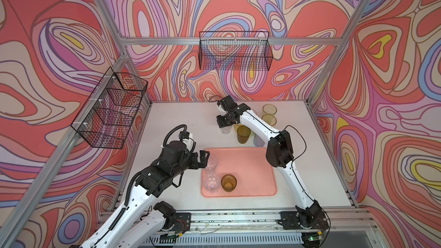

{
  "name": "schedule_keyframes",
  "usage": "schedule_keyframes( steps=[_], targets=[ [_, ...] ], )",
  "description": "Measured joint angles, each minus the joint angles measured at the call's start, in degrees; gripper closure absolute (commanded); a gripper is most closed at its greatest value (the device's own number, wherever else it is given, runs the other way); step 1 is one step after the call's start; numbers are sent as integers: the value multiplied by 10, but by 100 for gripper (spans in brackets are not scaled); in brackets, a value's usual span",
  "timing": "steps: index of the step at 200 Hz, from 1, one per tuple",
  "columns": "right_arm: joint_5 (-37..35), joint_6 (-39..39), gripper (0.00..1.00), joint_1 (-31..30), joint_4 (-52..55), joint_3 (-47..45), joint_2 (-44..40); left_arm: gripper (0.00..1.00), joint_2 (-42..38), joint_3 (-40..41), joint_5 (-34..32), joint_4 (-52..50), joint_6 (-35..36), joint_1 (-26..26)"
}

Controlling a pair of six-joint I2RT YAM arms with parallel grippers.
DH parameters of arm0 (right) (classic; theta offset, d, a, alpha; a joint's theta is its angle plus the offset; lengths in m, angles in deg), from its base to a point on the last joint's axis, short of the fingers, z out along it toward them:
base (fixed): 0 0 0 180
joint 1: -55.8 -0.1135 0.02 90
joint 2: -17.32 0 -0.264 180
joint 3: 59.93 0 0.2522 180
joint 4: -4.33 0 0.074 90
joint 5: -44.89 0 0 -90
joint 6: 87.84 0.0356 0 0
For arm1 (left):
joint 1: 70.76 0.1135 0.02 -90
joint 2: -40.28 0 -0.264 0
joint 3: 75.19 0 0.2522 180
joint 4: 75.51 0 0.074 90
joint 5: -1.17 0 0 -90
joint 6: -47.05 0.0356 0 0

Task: Place the glasses into the tray
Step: Pick up the glass from the top-center of the table.

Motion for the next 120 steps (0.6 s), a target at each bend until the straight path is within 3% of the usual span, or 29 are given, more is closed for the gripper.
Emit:
schedule_keyframes(
  steps=[120],
  targets=[
    [54, 43, 100, 0, -31, -49, -44, 0, -4, 0, -19, -5, -4, 1]
  ],
)
